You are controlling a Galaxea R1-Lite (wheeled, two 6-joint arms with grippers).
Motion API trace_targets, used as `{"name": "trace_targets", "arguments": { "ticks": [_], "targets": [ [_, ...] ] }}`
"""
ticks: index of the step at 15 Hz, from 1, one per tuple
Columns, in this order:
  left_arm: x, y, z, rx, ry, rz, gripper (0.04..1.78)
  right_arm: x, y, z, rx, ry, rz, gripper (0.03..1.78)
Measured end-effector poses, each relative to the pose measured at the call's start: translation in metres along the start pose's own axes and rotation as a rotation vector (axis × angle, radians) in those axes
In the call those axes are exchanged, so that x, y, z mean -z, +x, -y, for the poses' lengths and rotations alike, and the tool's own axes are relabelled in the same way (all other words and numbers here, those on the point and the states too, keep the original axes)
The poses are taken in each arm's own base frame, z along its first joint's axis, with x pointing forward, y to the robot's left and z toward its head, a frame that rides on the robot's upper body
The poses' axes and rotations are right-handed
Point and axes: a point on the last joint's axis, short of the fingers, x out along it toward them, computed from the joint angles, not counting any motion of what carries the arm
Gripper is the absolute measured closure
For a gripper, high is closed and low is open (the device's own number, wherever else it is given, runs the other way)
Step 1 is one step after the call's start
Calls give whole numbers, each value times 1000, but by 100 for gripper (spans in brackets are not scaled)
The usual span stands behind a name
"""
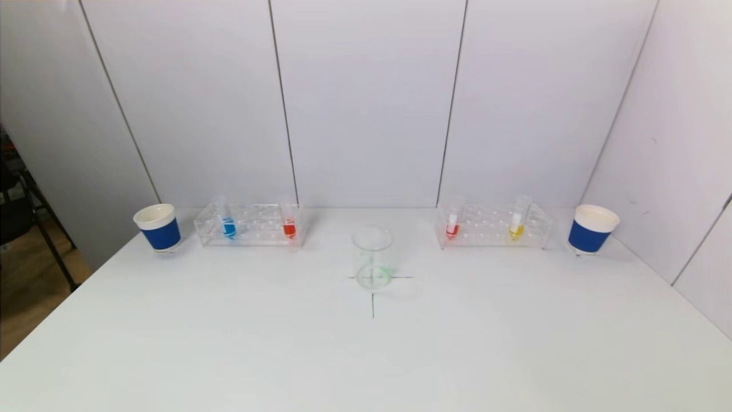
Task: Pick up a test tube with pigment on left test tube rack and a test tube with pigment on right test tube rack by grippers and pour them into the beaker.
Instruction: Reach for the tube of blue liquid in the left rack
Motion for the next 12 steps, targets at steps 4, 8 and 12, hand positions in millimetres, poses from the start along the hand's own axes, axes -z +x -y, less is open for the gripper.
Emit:
{"name": "trace_targets", "arguments": {
  "ticks": [4, 8, 12],
  "targets": [
    [0, 0, 0, 0, 0, 0, 6, 0, 0, 0, 0, 1, 0, 4],
    [0, 0, 0, 0, 0, -1, 6, 0, 0, 0, 0, 0, 0, 4],
    [0, 0, 0, 0, 18, -3, 6, 0, 0, 0, 0, 1, 0, 4]
  ]
}}
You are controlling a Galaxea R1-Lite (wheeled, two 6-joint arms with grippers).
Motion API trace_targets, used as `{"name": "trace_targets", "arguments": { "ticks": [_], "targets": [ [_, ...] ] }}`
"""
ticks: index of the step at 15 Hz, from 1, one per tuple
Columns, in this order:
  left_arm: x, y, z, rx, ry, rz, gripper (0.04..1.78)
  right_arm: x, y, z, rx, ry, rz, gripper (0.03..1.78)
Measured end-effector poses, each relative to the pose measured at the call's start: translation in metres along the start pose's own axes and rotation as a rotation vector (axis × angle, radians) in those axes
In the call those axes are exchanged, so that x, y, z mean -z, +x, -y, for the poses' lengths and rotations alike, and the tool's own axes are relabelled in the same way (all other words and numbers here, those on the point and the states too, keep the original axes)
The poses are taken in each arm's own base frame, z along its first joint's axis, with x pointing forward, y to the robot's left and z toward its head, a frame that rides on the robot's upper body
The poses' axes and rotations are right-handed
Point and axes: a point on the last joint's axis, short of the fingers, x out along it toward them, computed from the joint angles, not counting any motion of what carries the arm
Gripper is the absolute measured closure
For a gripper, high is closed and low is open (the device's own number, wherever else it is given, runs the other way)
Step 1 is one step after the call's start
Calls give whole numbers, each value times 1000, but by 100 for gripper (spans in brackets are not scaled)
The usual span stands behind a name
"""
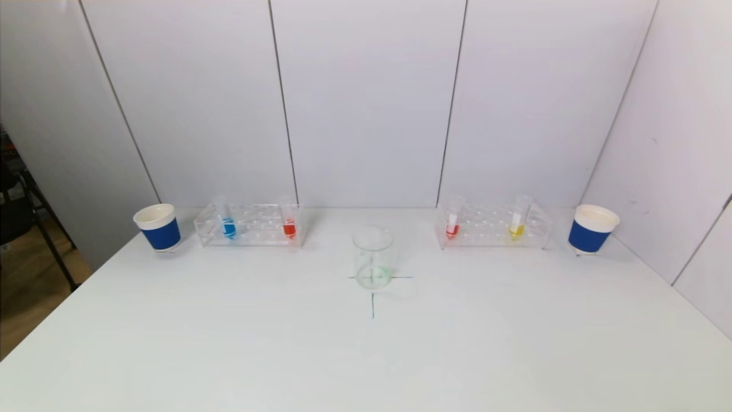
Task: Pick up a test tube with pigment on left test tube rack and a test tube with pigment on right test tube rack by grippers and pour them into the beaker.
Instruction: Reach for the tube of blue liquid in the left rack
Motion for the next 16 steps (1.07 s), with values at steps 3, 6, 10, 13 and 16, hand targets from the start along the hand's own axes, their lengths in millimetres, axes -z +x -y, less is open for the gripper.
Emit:
{"name": "trace_targets", "arguments": {
  "ticks": [3, 6, 10, 13, 16],
  "targets": [
    [-1, 0, 0, -5, 7, 7, 6, 0, 0, 0, 1, 0, 0, 4],
    [-21, -7, 0, -14, 33, 66, 6, 0, 0, 0, 0, 0, 0, 4],
    [-92, -24, -1, -18, 38, 160, 6, 0, 0, 0, 1, 0, 0, 4],
    [-150, -15, -2, -20, 61, 165, 6, 0, 0, 0, 1, 0, 0, 4],
    [-190, 16, -2, -18, 89, 144, 6, 0, 0, 0, 0, 0, 0, 4]
  ]
}}
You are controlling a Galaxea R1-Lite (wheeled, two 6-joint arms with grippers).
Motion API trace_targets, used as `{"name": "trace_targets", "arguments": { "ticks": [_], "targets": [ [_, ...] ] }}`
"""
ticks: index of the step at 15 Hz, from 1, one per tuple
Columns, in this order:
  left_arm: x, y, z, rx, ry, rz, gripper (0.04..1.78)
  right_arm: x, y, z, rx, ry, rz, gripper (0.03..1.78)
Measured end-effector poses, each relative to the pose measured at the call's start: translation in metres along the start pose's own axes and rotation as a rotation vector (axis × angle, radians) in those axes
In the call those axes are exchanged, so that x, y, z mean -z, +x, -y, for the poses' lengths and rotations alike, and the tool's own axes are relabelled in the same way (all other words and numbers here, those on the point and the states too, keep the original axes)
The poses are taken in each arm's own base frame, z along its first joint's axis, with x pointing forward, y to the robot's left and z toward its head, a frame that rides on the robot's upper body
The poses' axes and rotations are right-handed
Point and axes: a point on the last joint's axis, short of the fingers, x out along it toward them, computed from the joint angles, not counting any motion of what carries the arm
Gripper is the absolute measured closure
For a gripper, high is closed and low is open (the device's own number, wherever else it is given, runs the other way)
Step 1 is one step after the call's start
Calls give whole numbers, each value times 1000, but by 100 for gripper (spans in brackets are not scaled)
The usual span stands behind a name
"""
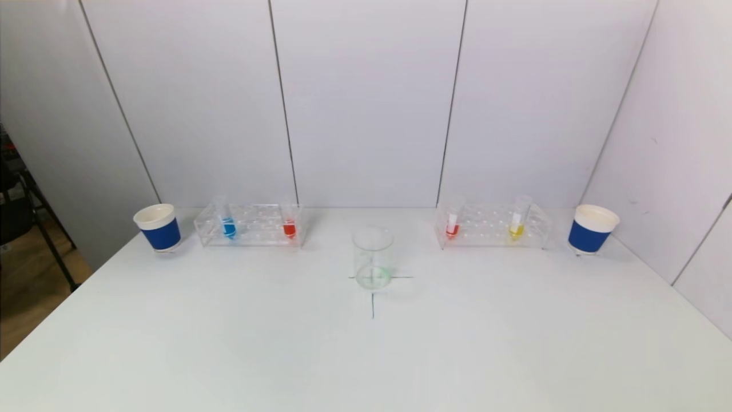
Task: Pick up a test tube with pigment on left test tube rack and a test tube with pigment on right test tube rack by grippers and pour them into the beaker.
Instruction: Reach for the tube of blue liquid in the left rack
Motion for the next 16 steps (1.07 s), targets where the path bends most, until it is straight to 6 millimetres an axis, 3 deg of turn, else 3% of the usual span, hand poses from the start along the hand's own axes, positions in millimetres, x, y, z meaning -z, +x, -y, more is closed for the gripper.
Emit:
{"name": "trace_targets", "arguments": {
  "ticks": [4, 9, 16],
  "targets": [
    [-9, 59, 0, 6, 2, -34, 6, 0, 0, 0, 0, 0, 0, 4],
    [22, 126, 4, 26, 0, -103, 6, 0, 0, 0, 0, 0, 0, 4],
    [77, 197, 12, 114, -27, -188, 6, 0, 0, 0, 0, 0, 0, 4]
  ]
}}
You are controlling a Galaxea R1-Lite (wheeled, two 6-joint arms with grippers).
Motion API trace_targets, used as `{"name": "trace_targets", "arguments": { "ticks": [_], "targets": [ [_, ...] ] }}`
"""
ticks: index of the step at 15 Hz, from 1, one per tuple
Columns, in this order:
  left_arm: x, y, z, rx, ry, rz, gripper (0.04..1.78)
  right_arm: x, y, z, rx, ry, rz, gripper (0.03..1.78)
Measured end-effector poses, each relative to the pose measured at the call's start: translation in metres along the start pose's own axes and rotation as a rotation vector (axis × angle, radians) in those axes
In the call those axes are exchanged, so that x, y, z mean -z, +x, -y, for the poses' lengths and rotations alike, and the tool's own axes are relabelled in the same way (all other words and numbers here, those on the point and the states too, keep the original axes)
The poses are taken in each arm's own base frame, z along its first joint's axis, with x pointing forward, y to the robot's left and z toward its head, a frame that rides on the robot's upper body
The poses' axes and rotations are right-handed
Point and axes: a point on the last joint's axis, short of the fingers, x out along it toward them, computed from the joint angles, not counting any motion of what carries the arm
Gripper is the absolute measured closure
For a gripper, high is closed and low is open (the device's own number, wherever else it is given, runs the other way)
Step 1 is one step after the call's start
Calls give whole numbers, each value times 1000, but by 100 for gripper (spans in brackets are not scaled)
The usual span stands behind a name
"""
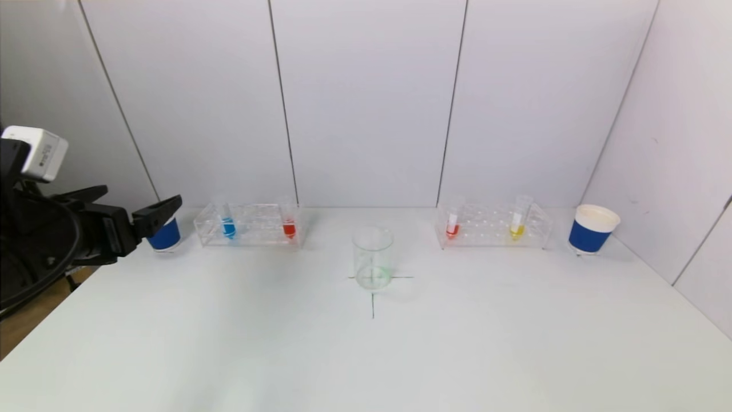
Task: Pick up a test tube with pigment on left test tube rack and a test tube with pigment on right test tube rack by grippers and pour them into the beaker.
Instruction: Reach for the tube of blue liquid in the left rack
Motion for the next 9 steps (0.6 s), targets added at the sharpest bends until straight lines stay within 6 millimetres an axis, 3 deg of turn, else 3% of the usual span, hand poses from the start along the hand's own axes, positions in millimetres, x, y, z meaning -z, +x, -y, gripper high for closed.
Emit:
{"name": "trace_targets", "arguments": {
  "ticks": [5, 9],
  "targets": [
    [35, 59, -6, -4, -17, 29, 6, 0, 0, 0, 0, 0, 0, 4],
    [75, 102, -20, -13, -24, 46, 6, 0, 0, 0, 0, 0, 0, 4]
  ]
}}
